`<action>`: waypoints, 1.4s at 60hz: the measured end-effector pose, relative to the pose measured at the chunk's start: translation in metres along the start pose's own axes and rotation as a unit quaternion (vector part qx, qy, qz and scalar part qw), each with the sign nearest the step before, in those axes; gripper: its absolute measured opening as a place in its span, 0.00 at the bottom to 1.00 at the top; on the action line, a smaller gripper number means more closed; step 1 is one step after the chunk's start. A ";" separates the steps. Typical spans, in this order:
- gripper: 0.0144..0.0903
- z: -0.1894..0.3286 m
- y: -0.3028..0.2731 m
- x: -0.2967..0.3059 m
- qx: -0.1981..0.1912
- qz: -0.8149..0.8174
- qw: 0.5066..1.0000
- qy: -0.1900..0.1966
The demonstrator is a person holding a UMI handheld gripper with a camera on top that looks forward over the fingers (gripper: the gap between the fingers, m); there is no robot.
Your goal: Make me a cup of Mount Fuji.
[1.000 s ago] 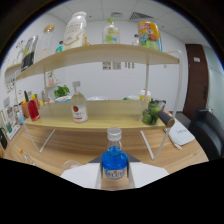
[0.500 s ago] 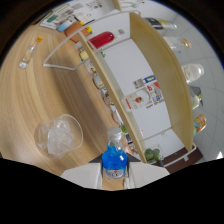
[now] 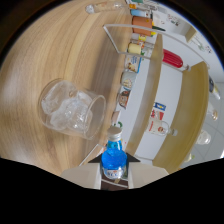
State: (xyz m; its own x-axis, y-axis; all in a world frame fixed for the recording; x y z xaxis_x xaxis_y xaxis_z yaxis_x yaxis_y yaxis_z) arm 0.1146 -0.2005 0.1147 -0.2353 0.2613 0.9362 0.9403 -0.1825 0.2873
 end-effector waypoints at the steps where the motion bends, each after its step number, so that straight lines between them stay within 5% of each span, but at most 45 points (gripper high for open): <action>1: 0.28 -0.002 0.000 0.000 0.001 0.004 1.000 -0.001; 15: 0.29 -0.025 -0.005 0.044 0.064 0.249 0.966 -0.002; 18: 0.23 -0.033 -0.003 0.063 0.097 0.325 0.941 0.004; 19: 0.29 -0.036 -0.001 0.067 0.105 0.349 0.931 0.005; 32: 0.29 -0.053 0.045 0.084 0.167 0.616 0.768 -0.057; 40: 0.29 -0.038 0.088 0.044 0.144 0.709 0.684 -0.097; 48: 0.29 -0.013 0.119 -0.020 0.092 0.742 0.651 -0.132; 63: 0.29 0.018 0.132 -0.113 0.020 0.749 0.634 -0.191; 84: 0.29 0.023 0.130 -0.141 -0.027 0.751 0.618 -0.233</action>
State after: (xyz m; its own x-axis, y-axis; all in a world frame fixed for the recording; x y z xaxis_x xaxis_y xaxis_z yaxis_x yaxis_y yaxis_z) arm 0.2762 -0.2389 0.0152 1.0000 0.0008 -0.0003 0.0002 -0.5789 -0.8154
